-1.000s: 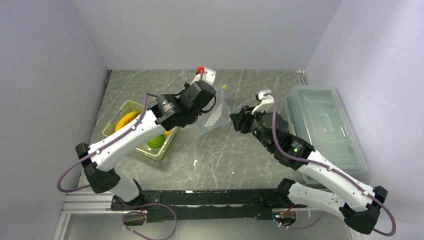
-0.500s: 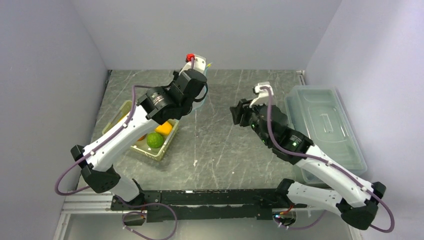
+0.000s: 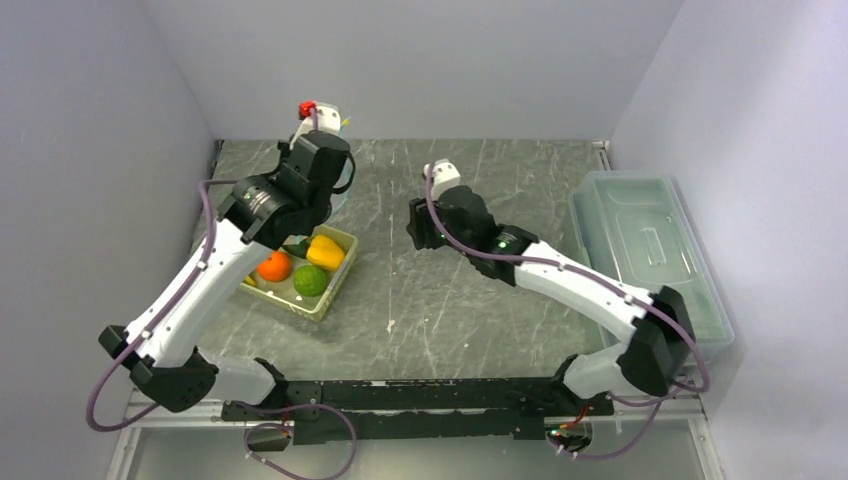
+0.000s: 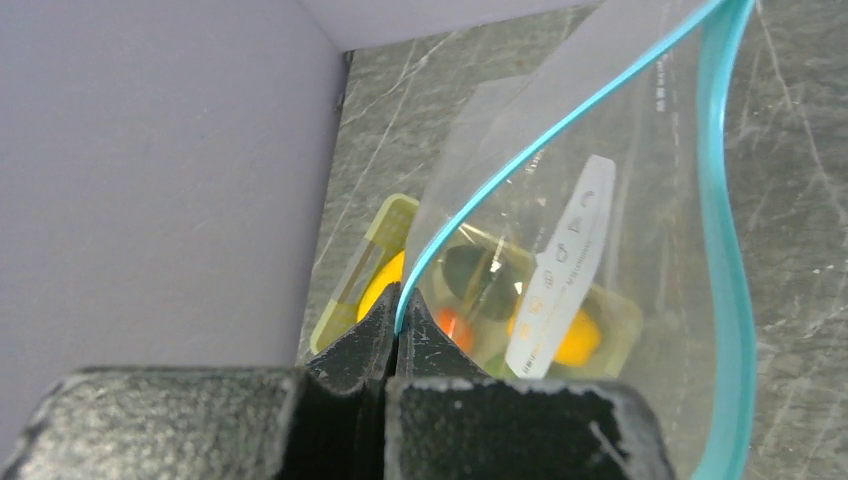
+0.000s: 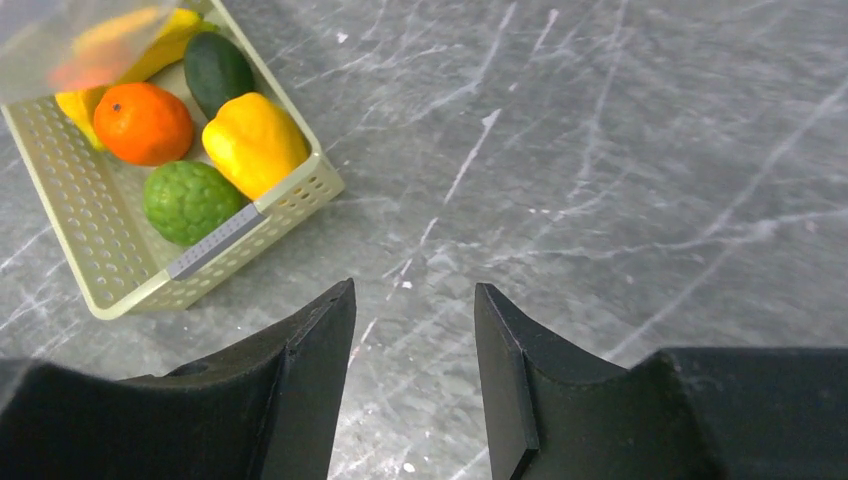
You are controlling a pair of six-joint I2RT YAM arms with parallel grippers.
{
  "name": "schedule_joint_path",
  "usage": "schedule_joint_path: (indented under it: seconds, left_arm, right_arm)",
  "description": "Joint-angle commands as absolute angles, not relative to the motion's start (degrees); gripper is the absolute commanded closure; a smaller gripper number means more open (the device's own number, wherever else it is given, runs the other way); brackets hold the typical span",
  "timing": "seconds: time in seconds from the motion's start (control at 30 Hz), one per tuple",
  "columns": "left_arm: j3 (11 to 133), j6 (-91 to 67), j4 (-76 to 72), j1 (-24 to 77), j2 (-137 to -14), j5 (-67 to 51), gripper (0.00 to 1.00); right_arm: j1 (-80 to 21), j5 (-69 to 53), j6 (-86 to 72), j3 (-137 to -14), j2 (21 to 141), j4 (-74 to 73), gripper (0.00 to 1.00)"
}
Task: Place the food in the zip-top bag and seal the zipper
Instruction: Move the bin to the center of the board.
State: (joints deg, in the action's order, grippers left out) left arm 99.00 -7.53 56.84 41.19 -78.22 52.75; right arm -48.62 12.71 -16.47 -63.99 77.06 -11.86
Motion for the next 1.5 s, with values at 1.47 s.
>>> schedule_joint_path:
  seconds: [1.47]
  left_arm:
    - [99.41, -18.02, 74.25, 37.61, -66.23, 59.16, 1.00]
  right_arm:
    - [-50.47, -7.77, -17.23, -112.93, 134.21, -12.05, 0.63]
